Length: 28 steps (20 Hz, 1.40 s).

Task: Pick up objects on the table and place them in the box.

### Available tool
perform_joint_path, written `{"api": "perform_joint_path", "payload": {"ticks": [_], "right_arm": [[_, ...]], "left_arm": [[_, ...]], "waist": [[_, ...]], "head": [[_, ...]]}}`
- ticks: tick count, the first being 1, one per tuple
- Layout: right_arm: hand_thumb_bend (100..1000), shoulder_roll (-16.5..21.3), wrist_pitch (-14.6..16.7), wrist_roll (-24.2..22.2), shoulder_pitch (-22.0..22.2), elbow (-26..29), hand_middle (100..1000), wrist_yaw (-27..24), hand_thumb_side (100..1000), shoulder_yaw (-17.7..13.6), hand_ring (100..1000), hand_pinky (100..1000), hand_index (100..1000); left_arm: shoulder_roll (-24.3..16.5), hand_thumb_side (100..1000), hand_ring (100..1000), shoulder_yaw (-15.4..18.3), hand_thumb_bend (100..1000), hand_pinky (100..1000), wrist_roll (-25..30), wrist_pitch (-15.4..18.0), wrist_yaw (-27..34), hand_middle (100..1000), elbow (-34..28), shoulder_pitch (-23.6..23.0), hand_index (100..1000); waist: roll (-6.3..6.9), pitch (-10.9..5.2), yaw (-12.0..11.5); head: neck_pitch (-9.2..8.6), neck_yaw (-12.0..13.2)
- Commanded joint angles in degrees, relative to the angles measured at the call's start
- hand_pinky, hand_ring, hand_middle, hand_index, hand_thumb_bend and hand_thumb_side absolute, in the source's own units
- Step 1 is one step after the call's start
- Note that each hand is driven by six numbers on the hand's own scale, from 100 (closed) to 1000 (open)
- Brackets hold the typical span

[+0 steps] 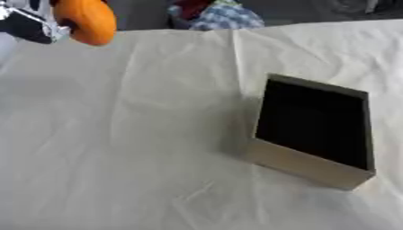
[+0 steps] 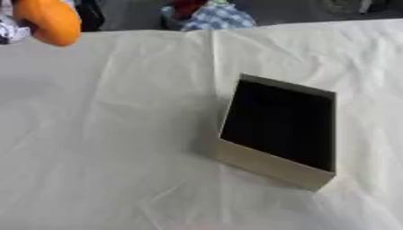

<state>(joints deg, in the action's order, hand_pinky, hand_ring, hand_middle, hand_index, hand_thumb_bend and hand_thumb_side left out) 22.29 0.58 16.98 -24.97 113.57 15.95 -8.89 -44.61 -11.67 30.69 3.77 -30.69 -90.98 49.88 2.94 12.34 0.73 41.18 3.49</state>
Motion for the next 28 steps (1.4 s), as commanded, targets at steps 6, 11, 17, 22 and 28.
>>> {"api": "perform_joint_path", "payload": {"ticks": [6, 11, 17, 22, 28], "right_arm": [[100, -0.1, 0.33, -0.48, -1.06, 1.02, 575, -0.5, 805, 0.11, 688, 588, 776], [100, -0.5, 0.55, -0.38, -1.51, 1.02, 576, -0.55, 803, 0.07, 689, 589, 776], [100, -1.11, 0.97, -0.11, -2.51, 1.02, 577, -0.66, 802, -0.01, 690, 589, 776], [100, -1.64, 1.31, 0.06, -3.55, 1.02, 578, -0.72, 801, 0.01, 691, 590, 776], [100, -2.46, 1.72, 0.3, -4.73, 1.02, 579, -0.92, 800, 0.03, 688, 591, 776]], "left_arm": [[10.16, 100, 536, -4.63, 114, 388, 3.42, 2.44, -1.93, 502, 2.59, 9.7, 528], [16.13, 100, 534, -7.54, 109, 386, 3.54, 5.06, -2.42, 499, 3.44, 13.5, 524], [22.77, 100, 532, -9.94, 100, 386, 3.52, 7.21, -3.26, 499, 4.5, 16.99, 522], [28.4, 100, 528, -11.46, 100, 382, 3.84, 9.2, -4.97, 496, 6.09, 18.71, 518], [34.45, 100, 527, -12.32, 100, 381, 3.06, 11.51, -8.24, 494, 8.61, 19.27, 516]], "waist": [[-0.21, -1.21, 0.76], [-0.31, -0.94, 1.53], [-0.5, -0.08, 2.73], [-0.71, 0.87, 3.93], [-1.07, 1.81, 5.48]], "head": [[-0.34, 0.96], [-0.99, 1.5], [-2.09, 2.51], [-3.09, 3.48], [-4.36, 4.8]]}}
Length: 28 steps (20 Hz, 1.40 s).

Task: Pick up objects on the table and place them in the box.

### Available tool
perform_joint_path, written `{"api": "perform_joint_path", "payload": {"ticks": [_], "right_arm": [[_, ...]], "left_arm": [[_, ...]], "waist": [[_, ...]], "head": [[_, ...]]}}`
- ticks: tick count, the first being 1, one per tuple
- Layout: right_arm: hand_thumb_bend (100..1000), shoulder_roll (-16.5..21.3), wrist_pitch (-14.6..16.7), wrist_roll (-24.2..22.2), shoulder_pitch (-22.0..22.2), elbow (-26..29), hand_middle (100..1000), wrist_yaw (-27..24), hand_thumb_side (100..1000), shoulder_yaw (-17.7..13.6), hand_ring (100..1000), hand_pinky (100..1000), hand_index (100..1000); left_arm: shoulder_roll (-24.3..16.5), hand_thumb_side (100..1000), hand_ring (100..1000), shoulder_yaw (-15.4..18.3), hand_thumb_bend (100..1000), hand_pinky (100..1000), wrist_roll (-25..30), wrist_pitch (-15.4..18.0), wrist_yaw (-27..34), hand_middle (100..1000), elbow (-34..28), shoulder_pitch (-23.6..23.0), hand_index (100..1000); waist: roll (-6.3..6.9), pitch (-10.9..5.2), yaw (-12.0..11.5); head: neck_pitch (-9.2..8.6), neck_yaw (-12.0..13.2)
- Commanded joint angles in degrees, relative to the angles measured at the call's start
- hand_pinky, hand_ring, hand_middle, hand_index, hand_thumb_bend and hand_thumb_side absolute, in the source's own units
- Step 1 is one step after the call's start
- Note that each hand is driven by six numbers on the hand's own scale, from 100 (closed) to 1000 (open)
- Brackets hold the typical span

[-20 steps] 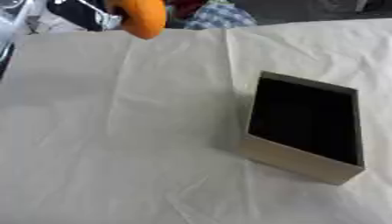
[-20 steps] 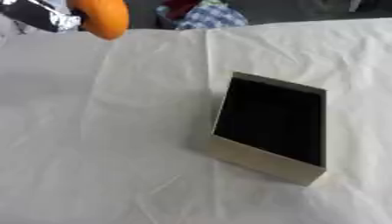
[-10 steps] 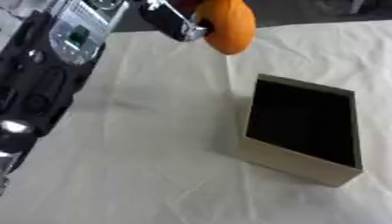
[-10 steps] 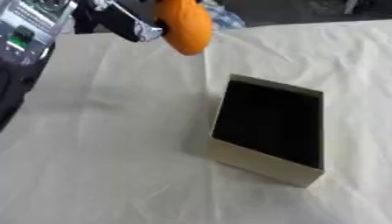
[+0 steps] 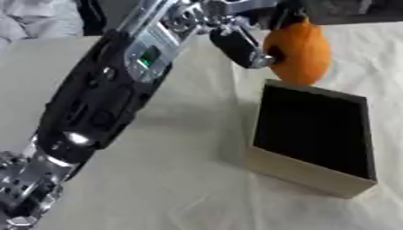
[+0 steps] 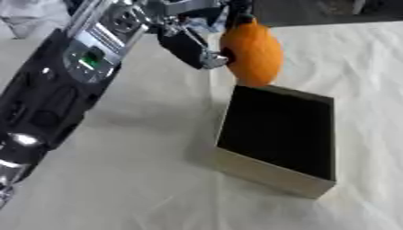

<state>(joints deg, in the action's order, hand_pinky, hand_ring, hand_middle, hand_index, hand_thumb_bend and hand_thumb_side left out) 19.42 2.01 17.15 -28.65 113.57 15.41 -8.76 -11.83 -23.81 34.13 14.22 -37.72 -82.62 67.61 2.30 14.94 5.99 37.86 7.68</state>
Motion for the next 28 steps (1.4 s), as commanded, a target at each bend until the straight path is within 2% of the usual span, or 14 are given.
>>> {"api": "perform_joint_path", "payload": {"ticks": [1, 7, 13, 21, 28], "right_arm": [[100, 0.29, 0.36, 0.17, -1.22, 1.02, 579, -0.4, 799, -0.1, 688, 592, 776], [100, -0.49, 0.65, 0.22, -2.05, 1.02, 579, -0.6, 800, -0.05, 688, 592, 776], [100, -0.86, 0.83, 0.27, -2.3, 1.02, 579, -0.75, 803, -0.11, 687, 591, 775], [100, -1.08, 0.83, 0.25, -2.27, 1.02, 578, -0.95, 803, -0.09, 686, 590, 775], [100, -1.22, 0.76, 0.35, -2.19, 1.02, 576, -1.17, 805, -0.2, 685, 588, 774]], "left_arm": [[2.46, 100, 527, -0.39, 100, 381, -0.52, 1.51, -1.76, 494, 0.58, 1.51, 516], [5.86, 100, 524, -0.87, 100, 379, -1.61, 3.45, -4.25, 492, 2.83, 0.79, 513], [7.12, 100, 525, -1.24, 100, 380, -3.0, 4.55, -7.49, 493, 4.62, -0.36, 516], [7.83, 100, 527, -0.18, 100, 385, -7.51, 1.72, -13.4, 495, 7.96, -1.76, 519], [8.99, 100, 537, -0.06, 100, 400, -8.97, 1.92, -16.42, 507, 11.91, -3.58, 531]], "waist": [[-0.47, -0.65, 0.45], [-0.67, 0.08, 1.75], [-0.65, 0.56, 2.36], [-0.67, 0.97, 2.44], [-0.82, 1.46, 2.63]], "head": [[-1.2, 0.8], [-1.94, 1.65], [-2.31, 1.59], [-2.59, 1.37], [-2.83, 1.17]]}}
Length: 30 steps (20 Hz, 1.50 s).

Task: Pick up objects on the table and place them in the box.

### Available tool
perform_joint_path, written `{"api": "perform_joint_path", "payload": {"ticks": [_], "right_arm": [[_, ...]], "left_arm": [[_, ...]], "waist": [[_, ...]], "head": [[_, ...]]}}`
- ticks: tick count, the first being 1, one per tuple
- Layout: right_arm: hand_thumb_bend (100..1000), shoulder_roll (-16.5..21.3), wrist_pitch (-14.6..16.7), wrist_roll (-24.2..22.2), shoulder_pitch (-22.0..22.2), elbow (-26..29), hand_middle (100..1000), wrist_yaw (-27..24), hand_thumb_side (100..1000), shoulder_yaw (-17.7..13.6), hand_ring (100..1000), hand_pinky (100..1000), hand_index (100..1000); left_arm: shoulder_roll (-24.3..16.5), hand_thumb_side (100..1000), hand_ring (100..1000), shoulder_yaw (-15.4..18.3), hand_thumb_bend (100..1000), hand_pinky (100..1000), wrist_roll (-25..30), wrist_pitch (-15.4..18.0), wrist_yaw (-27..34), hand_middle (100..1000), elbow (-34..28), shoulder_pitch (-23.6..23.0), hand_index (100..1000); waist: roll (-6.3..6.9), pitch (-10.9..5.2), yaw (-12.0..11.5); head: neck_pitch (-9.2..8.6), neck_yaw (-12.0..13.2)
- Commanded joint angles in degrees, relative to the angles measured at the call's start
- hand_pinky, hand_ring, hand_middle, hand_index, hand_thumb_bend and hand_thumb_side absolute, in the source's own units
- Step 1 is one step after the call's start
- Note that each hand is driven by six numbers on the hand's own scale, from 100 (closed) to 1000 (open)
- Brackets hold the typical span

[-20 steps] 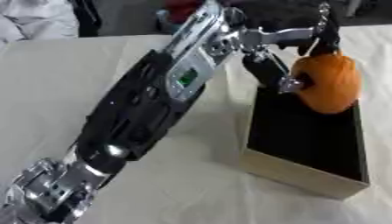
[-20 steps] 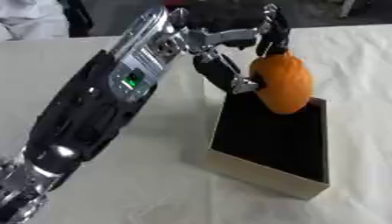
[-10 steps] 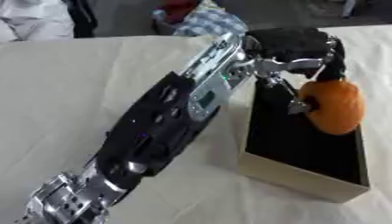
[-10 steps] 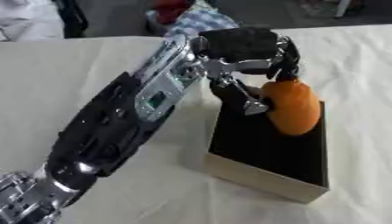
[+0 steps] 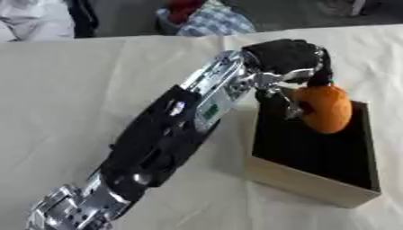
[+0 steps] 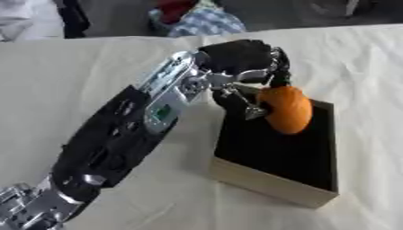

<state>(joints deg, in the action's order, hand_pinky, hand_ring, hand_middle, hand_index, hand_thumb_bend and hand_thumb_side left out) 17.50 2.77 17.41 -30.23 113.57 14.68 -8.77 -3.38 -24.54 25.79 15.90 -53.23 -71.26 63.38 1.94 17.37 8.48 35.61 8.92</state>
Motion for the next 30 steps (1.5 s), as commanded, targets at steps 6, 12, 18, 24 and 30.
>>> {"api": "perform_joint_path", "payload": {"ticks": [6, 12, 18, 24, 30], "right_arm": [[100, 0.74, 0.02, 0.3, -0.54, 1.02, 576, -0.49, 806, -0.36, 685, 588, 774], [100, 0.71, 0.05, 0.38, -0.45, 1.02, 576, -0.53, 806, -0.42, 684, 587, 774], [100, 0.64, 0.05, 0.37, -0.32, 1.02, 576, -0.6, 806, -0.43, 684, 587, 773], [100, 0.55, 0.02, 0.32, -0.19, 1.02, 576, -0.58, 805, -0.44, 684, 587, 773], [100, 0.54, -0.1, 0.22, -0.07, 1.02, 576, -0.52, 804, -0.42, 685, 588, 773]], "left_arm": [[1.27, 100, 586, 0.28, 190, 467, 0.29, 2.42, -3.57, 555, 3.93, -0.56, 597], [1.55, 100, 694, 0.38, 409, 593, 1.77, 4.5, -5.71, 672, 5.32, -1.1, 725], [1.59, 232, 760, 0.71, 608, 638, 1.65, 5.62, -7.68, 766, 5.52, -1.37, 832], [1.44, 237, 748, 0.92, 546, 627, 1.23, 5.27, -7.07, 755, 4.39, -1.52, 818], [0.71, 250, 729, 1.41, 468, 611, 1.24, 3.22, -2.35, 743, -0.55, -0.82, 804]], "waist": [[-0.35, -0.86, 0.32], [-0.31, -0.9, 0.28], [-0.28, -1.0, 0.2], [-0.35, -1.25, 0.04], [-0.45, -1.6, -0.16]], "head": [[-0.51, -0.26], [-0.25, -0.49], [-0.01, -0.7], [0.16, -0.75], [0.3, -0.75]]}}
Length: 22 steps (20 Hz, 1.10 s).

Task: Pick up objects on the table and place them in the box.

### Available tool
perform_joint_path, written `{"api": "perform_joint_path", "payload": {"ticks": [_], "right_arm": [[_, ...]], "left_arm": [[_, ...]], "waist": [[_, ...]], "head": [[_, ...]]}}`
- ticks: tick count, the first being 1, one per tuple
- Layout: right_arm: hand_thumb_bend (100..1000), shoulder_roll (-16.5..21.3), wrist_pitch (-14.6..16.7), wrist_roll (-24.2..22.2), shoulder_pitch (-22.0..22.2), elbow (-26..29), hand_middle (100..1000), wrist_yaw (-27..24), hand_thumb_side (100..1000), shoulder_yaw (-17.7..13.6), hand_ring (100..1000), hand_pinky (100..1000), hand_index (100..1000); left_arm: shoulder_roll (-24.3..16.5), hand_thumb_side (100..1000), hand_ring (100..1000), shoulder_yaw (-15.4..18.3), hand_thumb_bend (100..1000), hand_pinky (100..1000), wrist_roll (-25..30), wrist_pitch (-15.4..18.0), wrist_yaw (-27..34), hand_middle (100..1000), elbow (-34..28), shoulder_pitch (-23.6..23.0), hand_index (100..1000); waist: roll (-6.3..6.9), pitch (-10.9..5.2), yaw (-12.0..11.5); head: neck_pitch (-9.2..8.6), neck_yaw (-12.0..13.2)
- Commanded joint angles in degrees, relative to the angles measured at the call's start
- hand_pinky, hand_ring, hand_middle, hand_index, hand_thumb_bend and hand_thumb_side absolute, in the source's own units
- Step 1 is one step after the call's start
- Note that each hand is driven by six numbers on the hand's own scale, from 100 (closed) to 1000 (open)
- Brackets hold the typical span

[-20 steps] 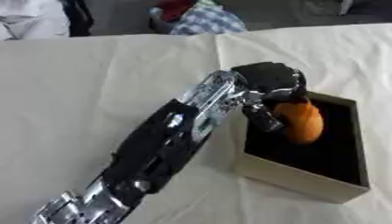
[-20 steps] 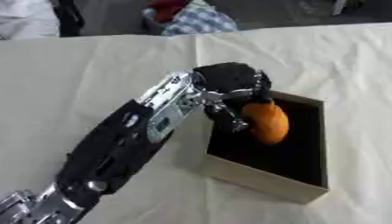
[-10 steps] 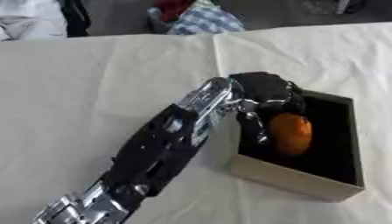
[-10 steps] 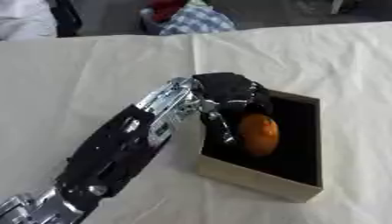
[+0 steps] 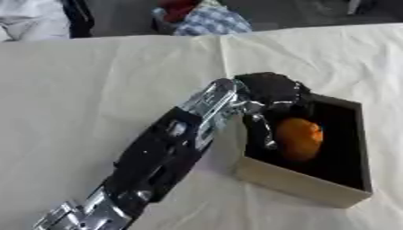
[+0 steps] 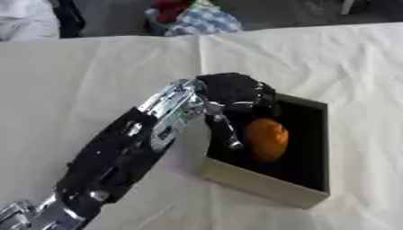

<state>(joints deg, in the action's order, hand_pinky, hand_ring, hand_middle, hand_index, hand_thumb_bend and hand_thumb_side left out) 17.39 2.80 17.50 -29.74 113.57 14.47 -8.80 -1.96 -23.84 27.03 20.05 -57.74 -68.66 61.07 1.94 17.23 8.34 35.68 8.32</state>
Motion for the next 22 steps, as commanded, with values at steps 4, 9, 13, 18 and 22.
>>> {"api": "perform_joint_path", "payload": {"ticks": [4, 9, 13, 18, 22], "right_arm": [[100, 0.76, -0.15, 0.2, -0.46, 1.02, 577, -0.18, 803, -0.49, 685, 588, 773], [100, 0.87, -0.08, 0.4, -0.47, 1.02, 579, 0.07, 800, -0.66, 686, 590, 773], [100, 1.14, -0.06, 0.6, -0.49, 1.02, 580, 0.39, 801, -0.86, 687, 592, 773], [100, 1.67, -0.17, 0.65, -0.08, 1.02, 581, 0.78, 801, -0.99, 688, 593, 773], [100, 2.24, -0.36, 0.82, 0.44, 1.02, 582, 1.11, 800, -1.23, 688, 593, 773]], "left_arm": [[-1.74, 251, 721, 1.4, 414, 606, 0.53, -3.2, 6.33, 738, -7.94, 1.79, 797], [-3.09, 257, 715, 2.8, 394, 603, 0.28, -6.34, 11.19, 737, -14.13, 2.25, 791], [-4.52, 273, 724, 4.13, 371, 614, -0.84, -8.83, 14.0, 744, -18.43, 2.44, 795], [-8.83, 291, 739, 7.04, 348, 631, -4.77, -12.78, 18.78, 757, -25.53, 1.76, 798], [-14.62, 342, 740, 10.09, 328, 632, -8.39, -16.24, 22.52, 758, -30.76, -0.37, 796]], "waist": [[-0.54, -1.74, -0.2], [-0.71, -2.14, -0.57], [-0.86, -2.51, -1.01], [-0.8, -3.34, -2.1], [-0.73, -3.85, -3.19]], "head": [[0.28, -0.31], [0.44, -0.46], [0.72, -0.75], [1.53, -2.09], [2.18, -3.22]]}}
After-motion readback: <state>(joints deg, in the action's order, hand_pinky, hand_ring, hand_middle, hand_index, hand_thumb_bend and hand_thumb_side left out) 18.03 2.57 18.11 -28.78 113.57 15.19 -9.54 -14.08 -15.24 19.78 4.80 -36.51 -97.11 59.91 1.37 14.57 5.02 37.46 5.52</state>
